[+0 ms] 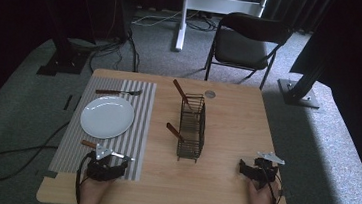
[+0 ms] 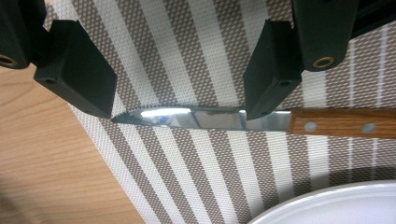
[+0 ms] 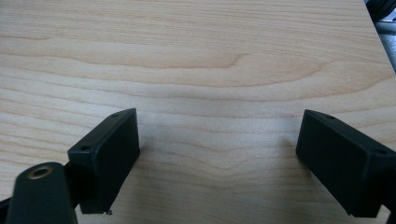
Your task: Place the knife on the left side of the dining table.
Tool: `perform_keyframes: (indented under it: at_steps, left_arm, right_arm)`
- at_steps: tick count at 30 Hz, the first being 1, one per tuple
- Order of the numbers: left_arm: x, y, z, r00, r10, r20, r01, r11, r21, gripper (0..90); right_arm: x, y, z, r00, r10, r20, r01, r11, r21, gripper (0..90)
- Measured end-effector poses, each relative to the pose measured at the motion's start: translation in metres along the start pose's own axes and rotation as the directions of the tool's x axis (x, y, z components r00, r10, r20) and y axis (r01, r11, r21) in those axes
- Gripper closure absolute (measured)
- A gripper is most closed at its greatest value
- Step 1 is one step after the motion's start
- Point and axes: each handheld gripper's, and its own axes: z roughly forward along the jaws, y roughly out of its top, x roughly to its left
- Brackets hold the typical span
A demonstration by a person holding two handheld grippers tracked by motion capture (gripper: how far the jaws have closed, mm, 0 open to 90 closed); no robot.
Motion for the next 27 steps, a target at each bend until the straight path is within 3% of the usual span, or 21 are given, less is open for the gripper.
perform_keyframes:
  at_steps: [9,17,25,27]
  left_arm:
    - [0.001,0.007,0.010,0.9997,0.023,-0.002,-0.023,0.9997,0.010,26.2]
    - [0.002,0.012,0.015,0.9999,0.013,-0.003,-0.013,0.9999,0.004,26.2]
    - [0.011,0.002,0.000,0.9999,-0.014,-0.005,0.014,0.9990,-0.042,26.2]
    - [0.013,-0.001,-0.006,0.9999,0.001,-0.013,-0.001,0.9979,-0.066,26.1]
  right_arm:
    - [0.000,0.000,0.000,1.0000,0.000,0.000,0.000,1.000,0.000,12.6]
    - [0.000,0.000,0.000,1.0000,-0.001,0.000,0.001,1.000,0.000,12.6]
    - [0.000,0.000,0.000,1.0000,-0.001,0.000,0.001,1.000,0.000,12.6]
    - [0.000,0.000,0.000,1.0000,0.000,0.000,0.000,1.000,0.000,12.6]
